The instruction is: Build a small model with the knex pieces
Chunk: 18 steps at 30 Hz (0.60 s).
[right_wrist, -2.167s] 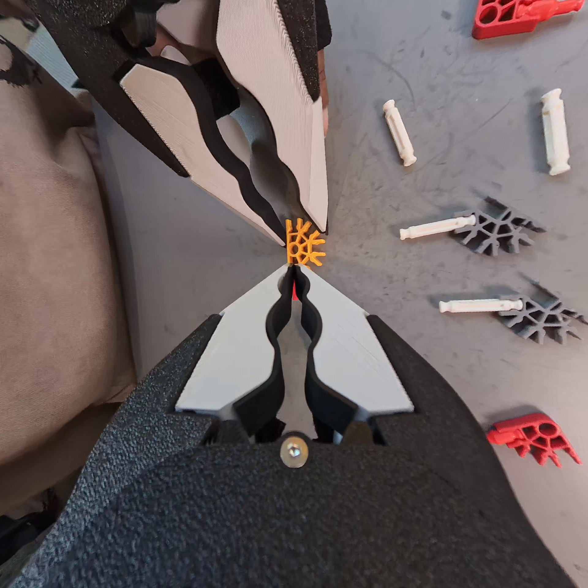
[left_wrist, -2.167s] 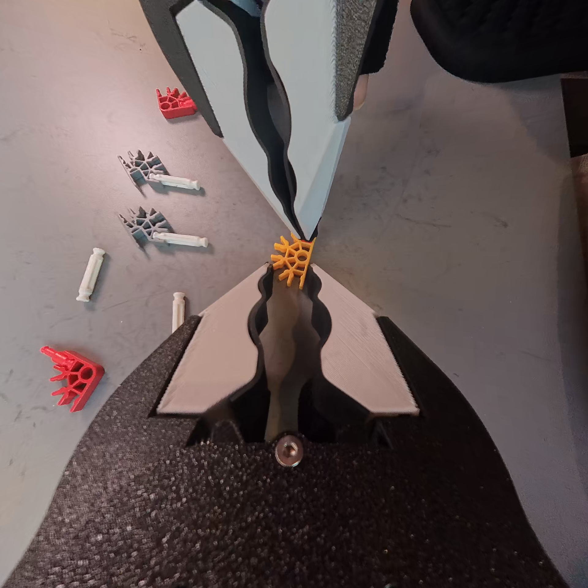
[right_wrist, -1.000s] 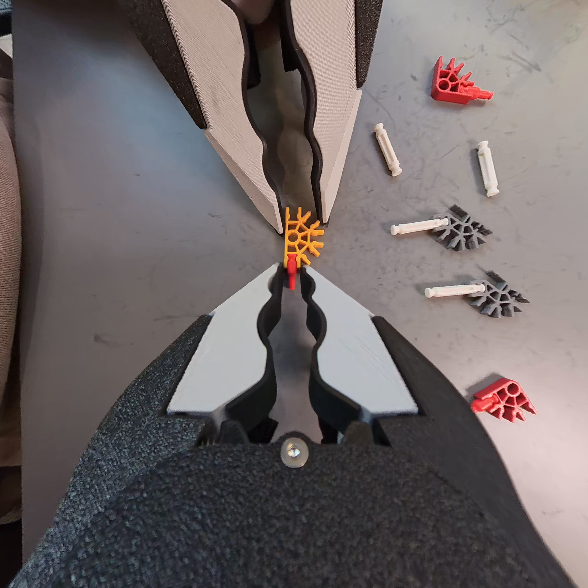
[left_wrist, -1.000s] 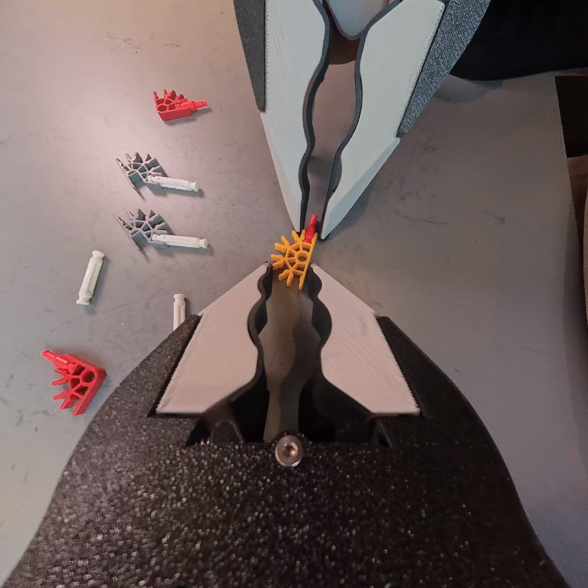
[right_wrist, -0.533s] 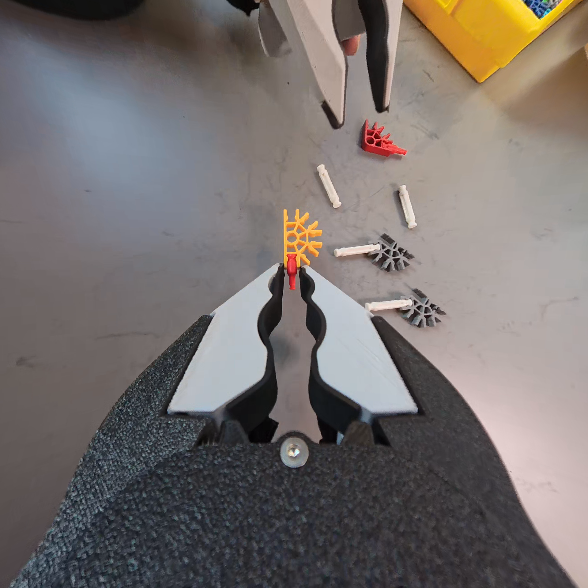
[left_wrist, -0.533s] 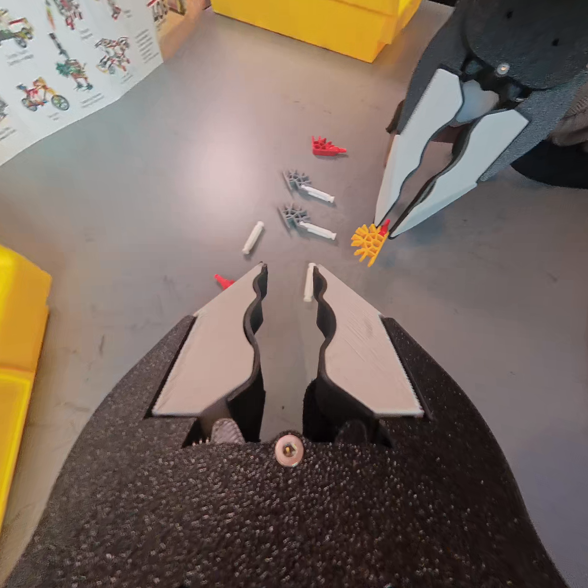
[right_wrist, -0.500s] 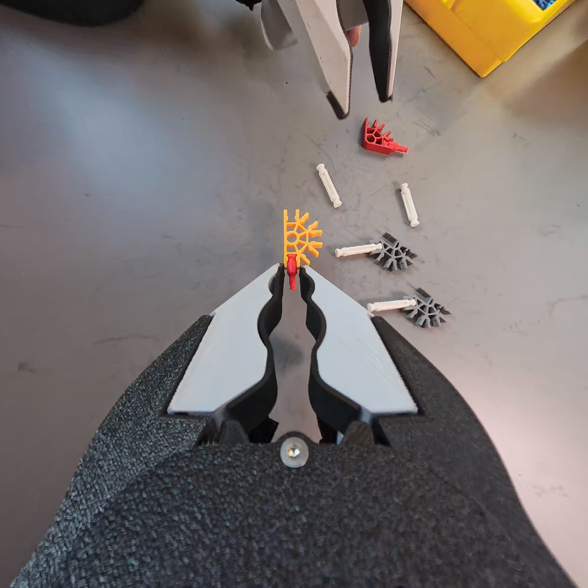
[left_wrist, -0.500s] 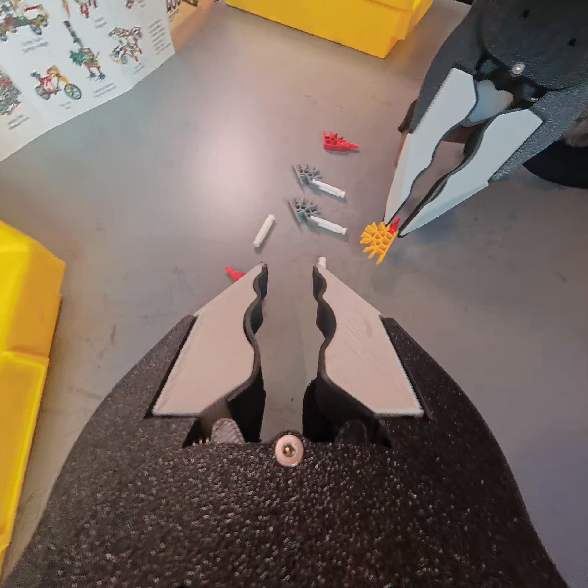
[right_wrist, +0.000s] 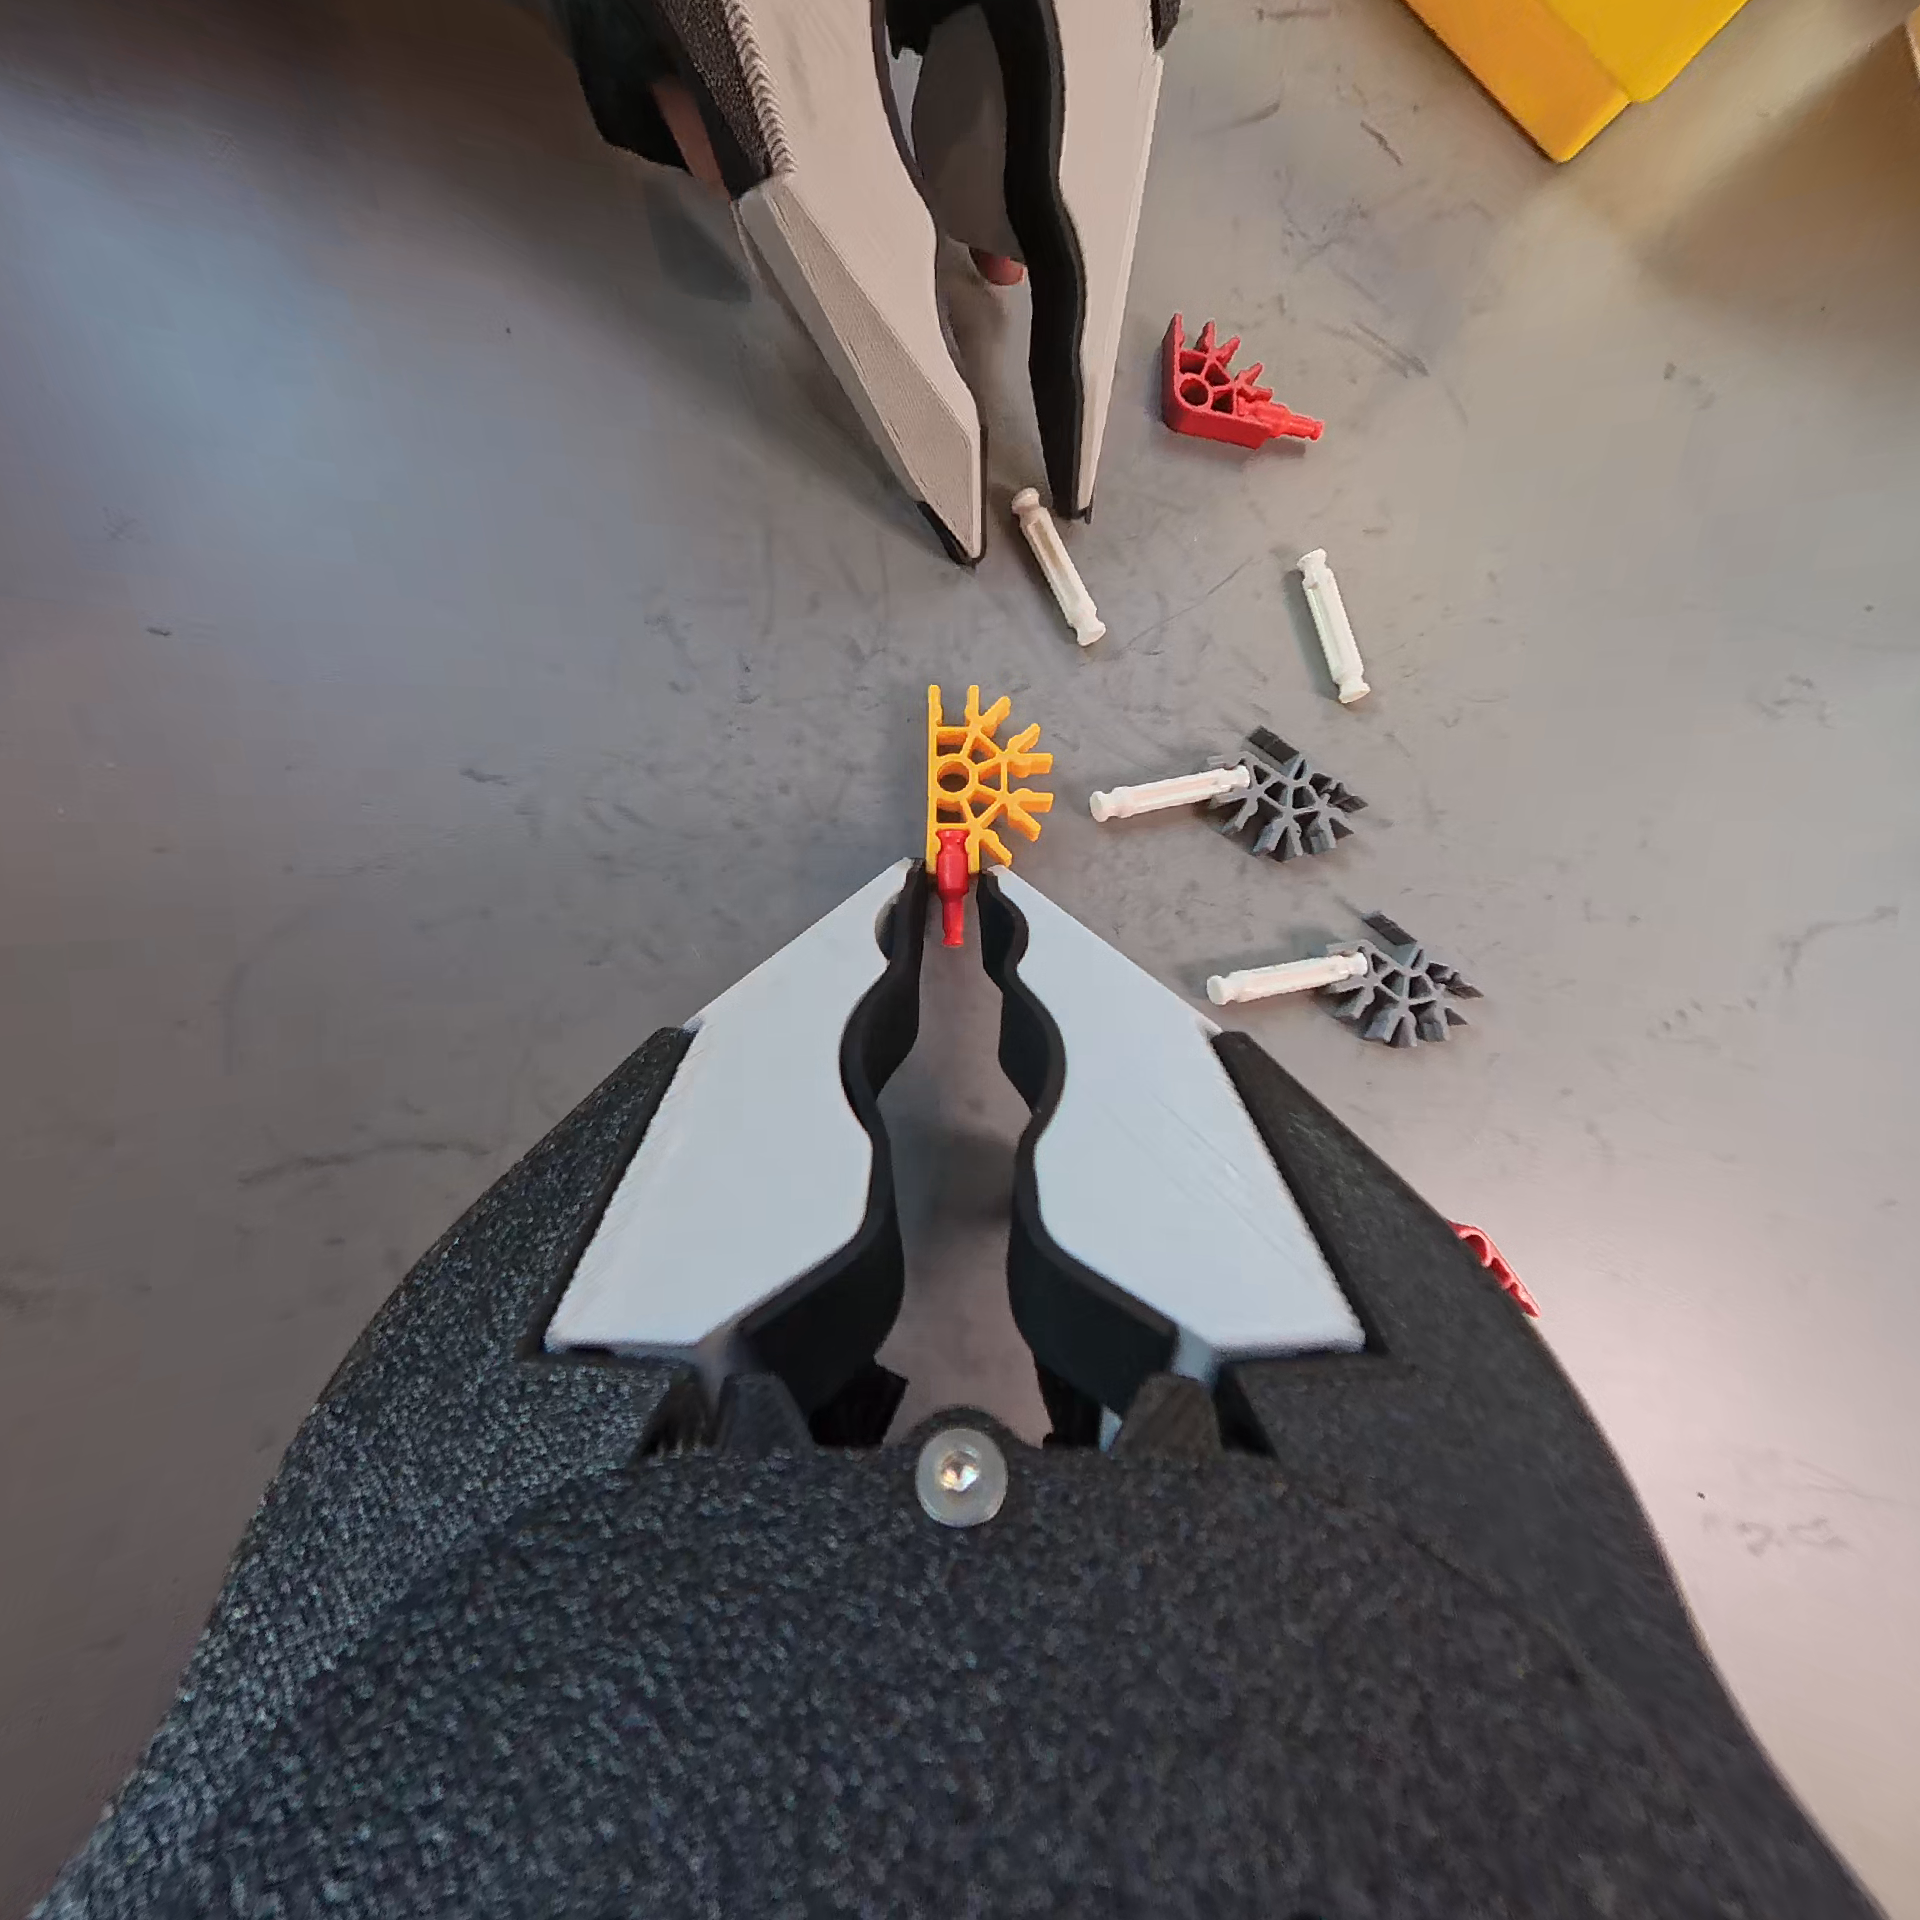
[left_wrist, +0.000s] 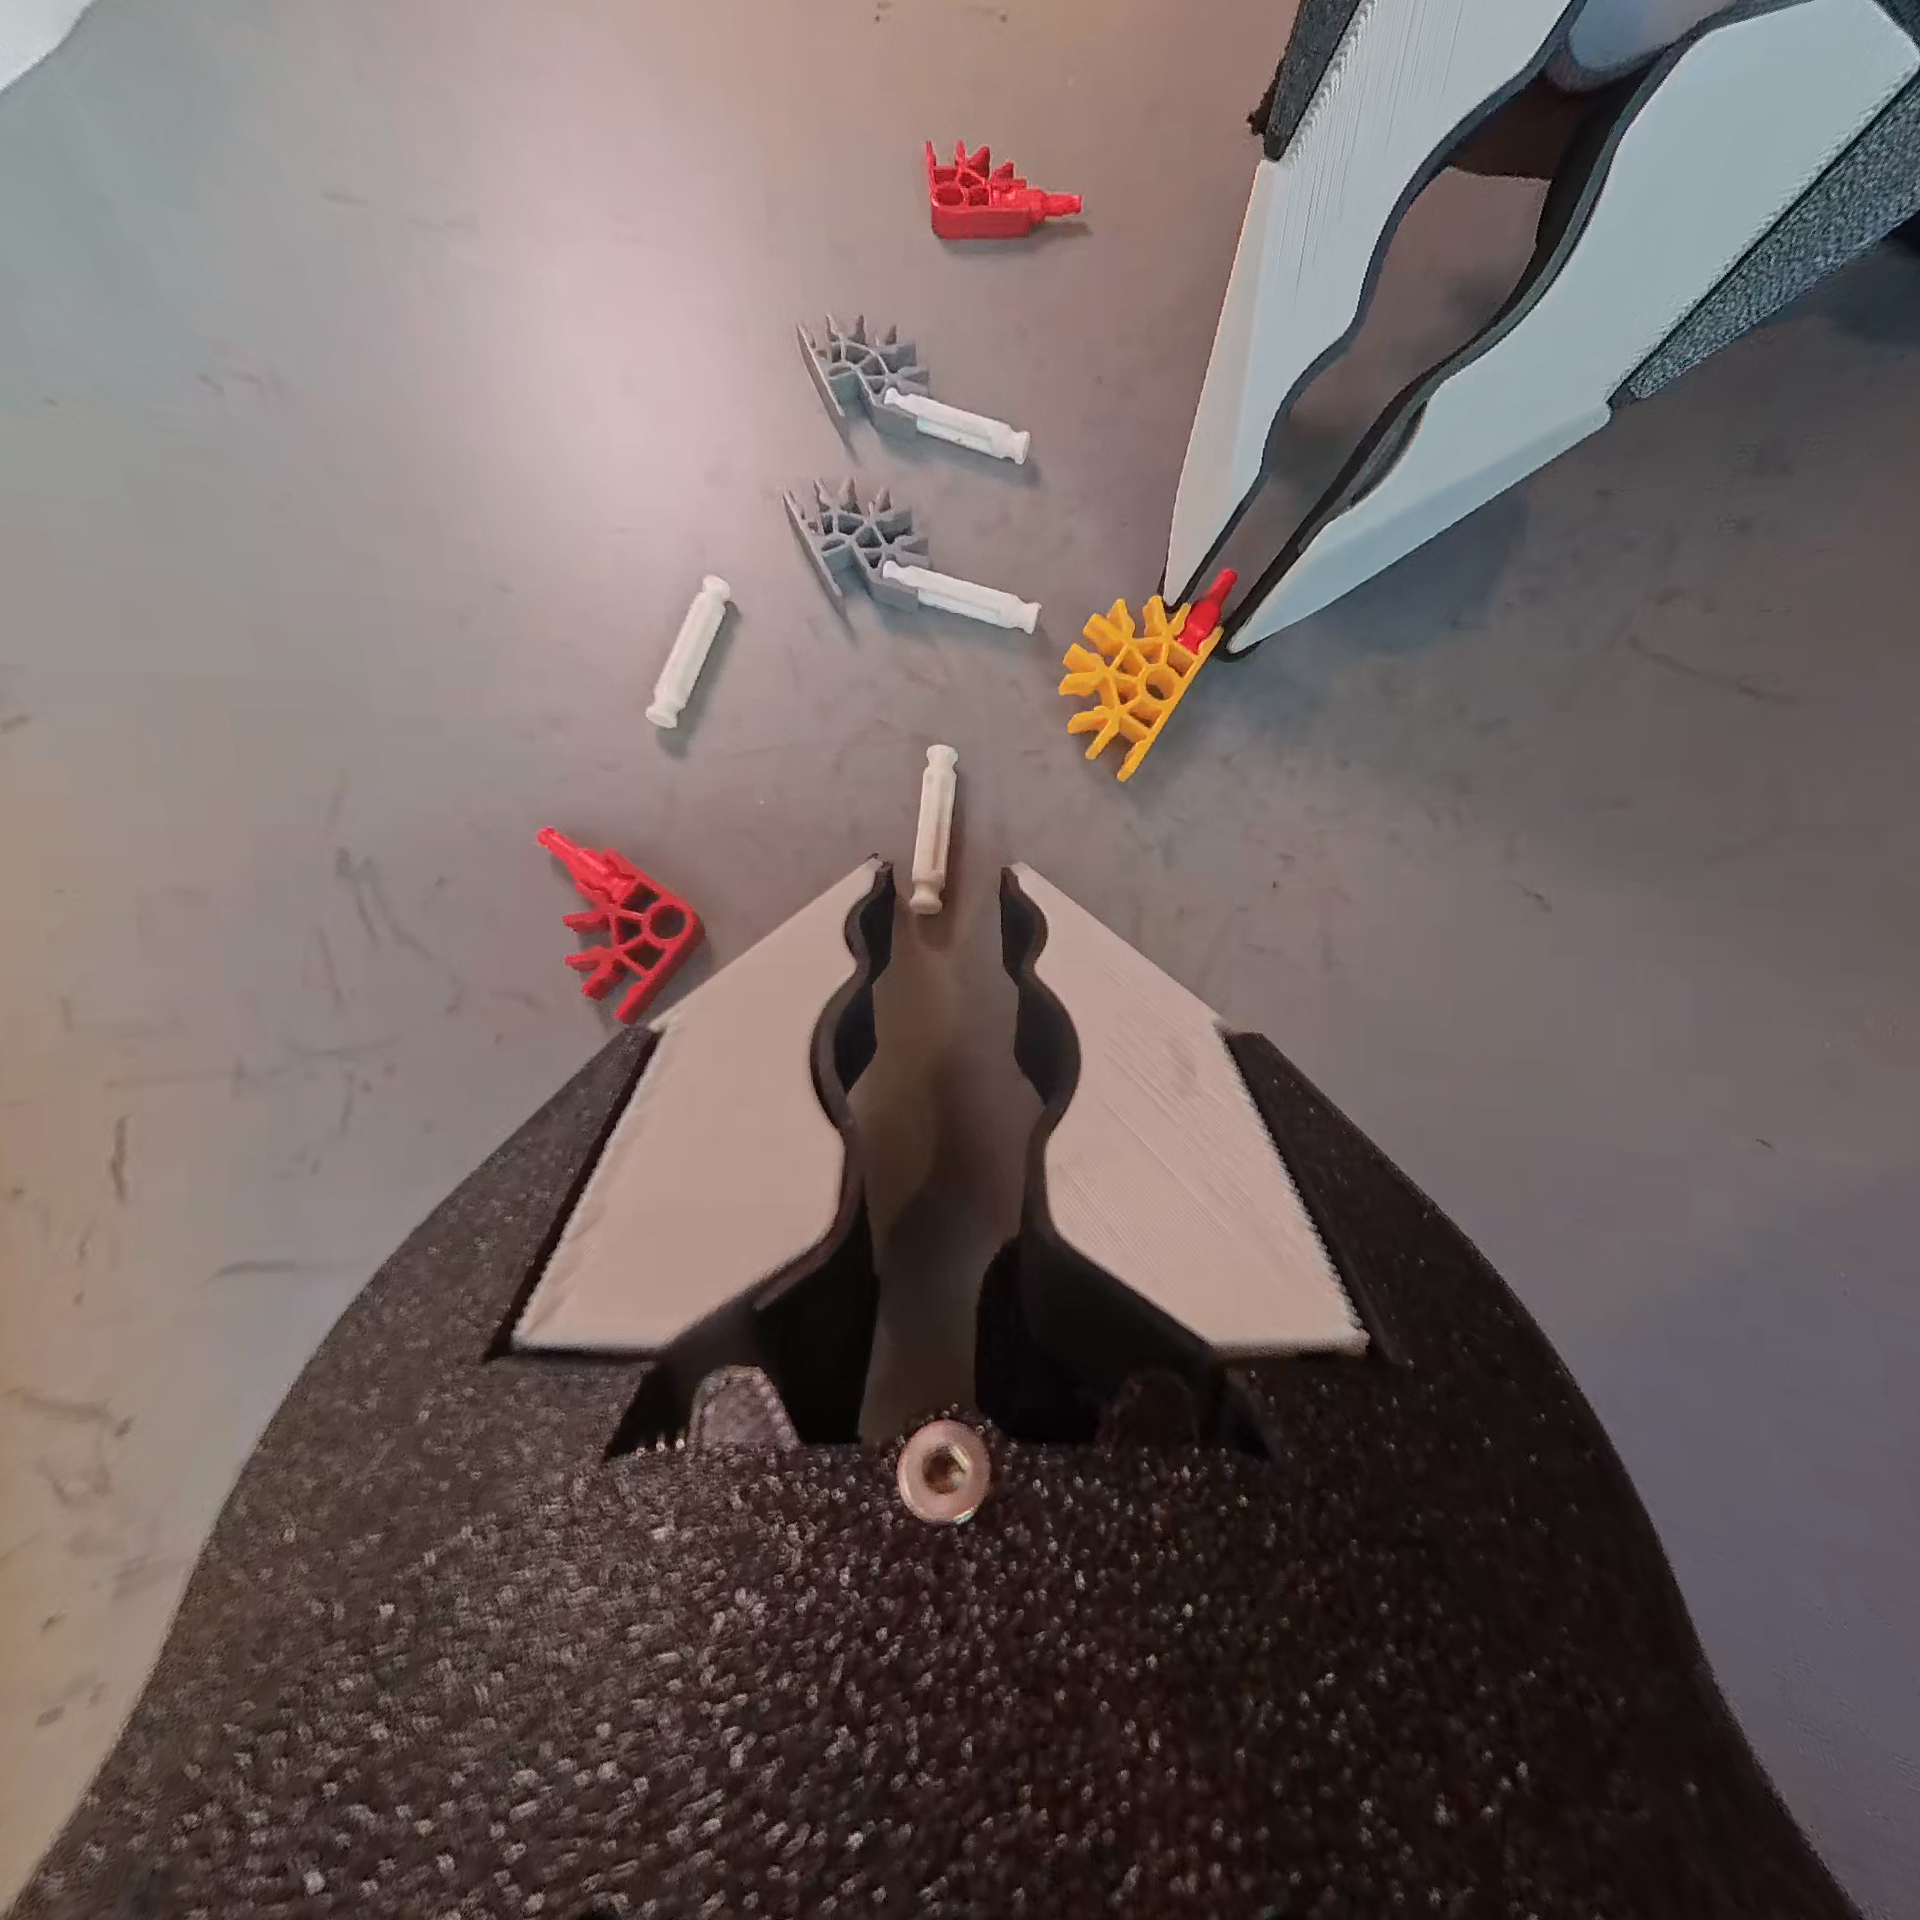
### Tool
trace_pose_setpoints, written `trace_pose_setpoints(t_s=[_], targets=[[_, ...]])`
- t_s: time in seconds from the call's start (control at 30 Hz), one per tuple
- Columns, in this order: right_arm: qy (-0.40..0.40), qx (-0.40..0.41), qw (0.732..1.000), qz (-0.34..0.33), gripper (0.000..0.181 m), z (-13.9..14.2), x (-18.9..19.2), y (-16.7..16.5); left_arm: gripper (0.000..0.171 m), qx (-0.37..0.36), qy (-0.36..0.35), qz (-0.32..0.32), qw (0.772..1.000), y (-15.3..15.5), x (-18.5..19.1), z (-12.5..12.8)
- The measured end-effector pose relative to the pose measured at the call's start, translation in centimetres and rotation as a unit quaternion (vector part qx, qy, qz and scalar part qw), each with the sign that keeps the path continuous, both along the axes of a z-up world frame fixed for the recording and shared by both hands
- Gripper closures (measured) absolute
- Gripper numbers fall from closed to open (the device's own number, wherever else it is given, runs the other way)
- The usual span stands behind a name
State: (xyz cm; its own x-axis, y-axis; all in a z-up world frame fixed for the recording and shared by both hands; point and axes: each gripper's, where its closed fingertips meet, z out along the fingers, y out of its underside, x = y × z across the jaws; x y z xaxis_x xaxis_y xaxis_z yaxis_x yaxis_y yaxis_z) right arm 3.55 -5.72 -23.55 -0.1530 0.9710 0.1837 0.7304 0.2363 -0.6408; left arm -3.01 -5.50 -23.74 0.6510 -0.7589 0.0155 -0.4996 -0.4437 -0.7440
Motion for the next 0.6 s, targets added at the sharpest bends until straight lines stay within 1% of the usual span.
trace_pose_setpoints(t_s=[0.2, 0.37, 0.57, 0.6], targets=[[0.008, -0.004, 1.000, -0.003, 0.174, 0.0, -0.2, -0.2, 0.165, -0.005, -0.002, -0.008, 1.000, -0.4, 0.6, 0.0], [0.007, -0.023, 1.000, -0.017, 0.174, 0.0, -0.1, -0.2, 0.166, -0.008, -0.001, 0.003, 1.000, -0.1, 1.2, 0.0], [0.020, -0.024, 0.999, 0.035, 0.174, 0.2, -0.4, -1.7, 0.165, 0.004, 0.004, 0.009, 1.000, 0.2, 1.9, 0.0], [0.019, -0.019, 0.999, 0.042, 0.174, 0.1, -0.4, -1.8, 0.163, 0.009, 0.006, 0.009, 1.000, 0.2, 1.9, 0.1]])
